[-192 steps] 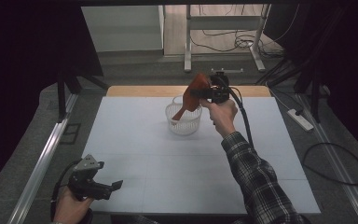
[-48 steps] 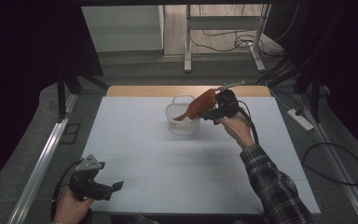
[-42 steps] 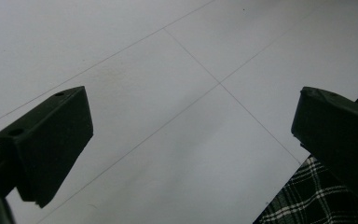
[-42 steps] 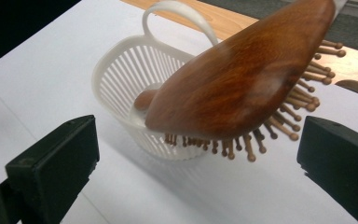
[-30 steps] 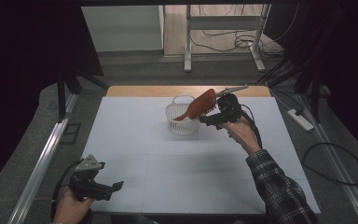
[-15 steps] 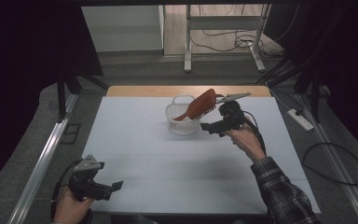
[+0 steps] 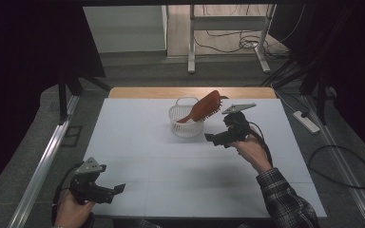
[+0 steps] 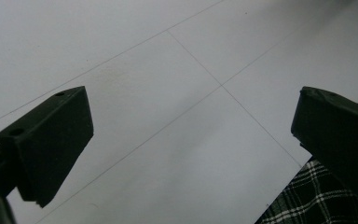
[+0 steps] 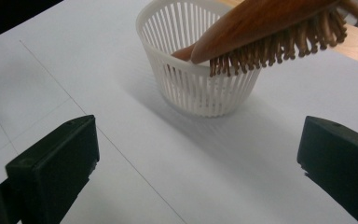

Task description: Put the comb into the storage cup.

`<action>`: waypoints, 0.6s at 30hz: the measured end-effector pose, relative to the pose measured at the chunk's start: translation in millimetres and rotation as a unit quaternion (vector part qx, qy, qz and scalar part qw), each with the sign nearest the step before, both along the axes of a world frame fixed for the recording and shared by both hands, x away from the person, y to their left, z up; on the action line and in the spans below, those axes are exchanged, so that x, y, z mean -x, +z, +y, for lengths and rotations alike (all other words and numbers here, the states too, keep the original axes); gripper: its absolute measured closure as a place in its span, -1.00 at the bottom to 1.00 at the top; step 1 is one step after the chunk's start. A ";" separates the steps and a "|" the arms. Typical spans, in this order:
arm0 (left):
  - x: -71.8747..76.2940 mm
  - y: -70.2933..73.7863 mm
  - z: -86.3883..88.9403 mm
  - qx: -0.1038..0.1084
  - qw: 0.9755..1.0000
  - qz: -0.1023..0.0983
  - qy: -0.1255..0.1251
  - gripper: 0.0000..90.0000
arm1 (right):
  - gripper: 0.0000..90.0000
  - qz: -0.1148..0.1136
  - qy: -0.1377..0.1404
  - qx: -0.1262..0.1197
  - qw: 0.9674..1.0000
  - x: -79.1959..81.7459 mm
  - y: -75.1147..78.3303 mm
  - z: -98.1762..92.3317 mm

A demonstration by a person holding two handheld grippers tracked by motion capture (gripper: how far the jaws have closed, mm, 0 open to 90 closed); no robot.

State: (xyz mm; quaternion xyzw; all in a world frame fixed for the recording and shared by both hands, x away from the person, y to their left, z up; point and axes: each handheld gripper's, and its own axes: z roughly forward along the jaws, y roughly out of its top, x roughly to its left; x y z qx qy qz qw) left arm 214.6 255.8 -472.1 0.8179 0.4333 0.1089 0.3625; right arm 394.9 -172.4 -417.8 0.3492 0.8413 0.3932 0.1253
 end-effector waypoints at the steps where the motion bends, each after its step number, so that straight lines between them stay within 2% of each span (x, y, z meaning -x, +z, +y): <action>1: 0.0 0.0 0.0 0.000 1.000 0.000 0.000 -1.00 | -1.00 -0.001 -0.001 0.001 1.000 0.9 -1.4 -0.3; 4: 0.1 0.1 0.0 0.000 1.000 -0.001 0.000 -1.00 | -1.00 0.001 -0.001 0.010 1.000 3.6 -5.5 -1.4; 18: 0.4 0.1 0.6 0.002 1.000 -0.002 -0.001 -1.00 | -1.00 0.010 -0.007 0.008 1.000 15.0 -12.9 -11.3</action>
